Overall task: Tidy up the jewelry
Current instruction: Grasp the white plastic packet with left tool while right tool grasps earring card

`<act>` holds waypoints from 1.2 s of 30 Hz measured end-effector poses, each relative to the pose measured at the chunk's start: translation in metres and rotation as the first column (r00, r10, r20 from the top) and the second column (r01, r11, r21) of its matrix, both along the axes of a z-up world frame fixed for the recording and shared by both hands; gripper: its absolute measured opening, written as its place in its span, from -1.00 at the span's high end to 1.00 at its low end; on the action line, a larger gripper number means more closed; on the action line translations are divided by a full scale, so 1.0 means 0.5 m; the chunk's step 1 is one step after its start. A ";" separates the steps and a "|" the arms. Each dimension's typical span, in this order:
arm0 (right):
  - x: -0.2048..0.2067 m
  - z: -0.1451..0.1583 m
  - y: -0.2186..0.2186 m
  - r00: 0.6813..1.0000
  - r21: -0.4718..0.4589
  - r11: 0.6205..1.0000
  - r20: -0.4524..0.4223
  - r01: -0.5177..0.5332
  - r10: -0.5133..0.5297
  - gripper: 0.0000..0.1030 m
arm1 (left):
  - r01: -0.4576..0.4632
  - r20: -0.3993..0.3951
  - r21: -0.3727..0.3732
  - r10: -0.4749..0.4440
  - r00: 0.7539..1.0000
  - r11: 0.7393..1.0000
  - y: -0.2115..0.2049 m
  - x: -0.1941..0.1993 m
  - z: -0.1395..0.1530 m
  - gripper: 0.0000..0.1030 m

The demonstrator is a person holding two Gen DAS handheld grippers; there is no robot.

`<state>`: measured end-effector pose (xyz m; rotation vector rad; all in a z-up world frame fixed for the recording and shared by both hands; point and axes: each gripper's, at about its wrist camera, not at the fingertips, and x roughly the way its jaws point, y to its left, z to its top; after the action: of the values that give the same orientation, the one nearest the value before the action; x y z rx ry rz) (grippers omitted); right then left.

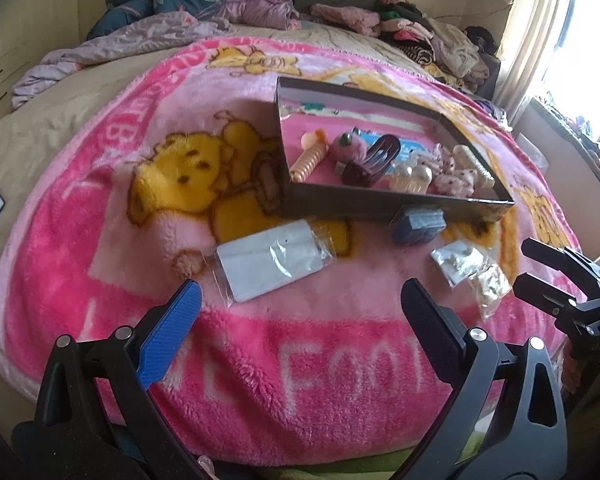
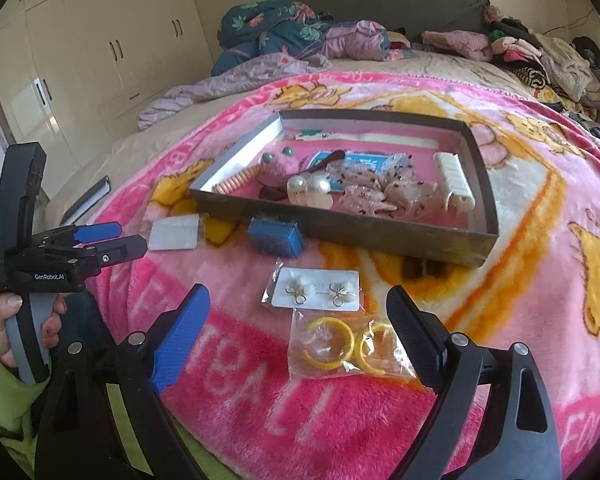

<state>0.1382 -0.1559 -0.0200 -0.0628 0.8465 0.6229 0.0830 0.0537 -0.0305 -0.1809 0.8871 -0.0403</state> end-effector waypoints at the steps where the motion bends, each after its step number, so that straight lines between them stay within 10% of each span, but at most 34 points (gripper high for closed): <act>1: 0.004 -0.005 0.003 1.000 -0.008 1.000 -0.001 -0.001 0.001 -0.70 | -0.003 -0.006 0.000 0.003 1.000 1.000 0.000 0.002 -0.004 -0.77; 29: 0.073 -0.109 0.088 0.996 -0.147 0.987 -0.065 -0.063 0.054 -0.71 | -0.125 -0.130 0.042 0.130 0.983 0.991 0.005 0.115 -0.099 -0.78; 31: 0.073 -0.110 0.094 0.997 -0.162 0.985 -0.052 -0.062 0.055 -0.38 | -0.135 -0.130 0.057 0.141 0.981 0.989 0.003 0.119 -0.102 -0.78; 36: 0.064 -0.106 0.101 0.995 -0.156 0.983 -0.037 -0.093 0.088 -0.29 | -0.148 -0.128 0.070 0.156 0.980 0.987 0.003 0.126 -0.107 -0.77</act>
<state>0.1702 -0.1052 -0.0730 -0.2370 0.9248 0.6427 0.1460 0.0553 -0.0838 -0.1964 1.0035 0.1420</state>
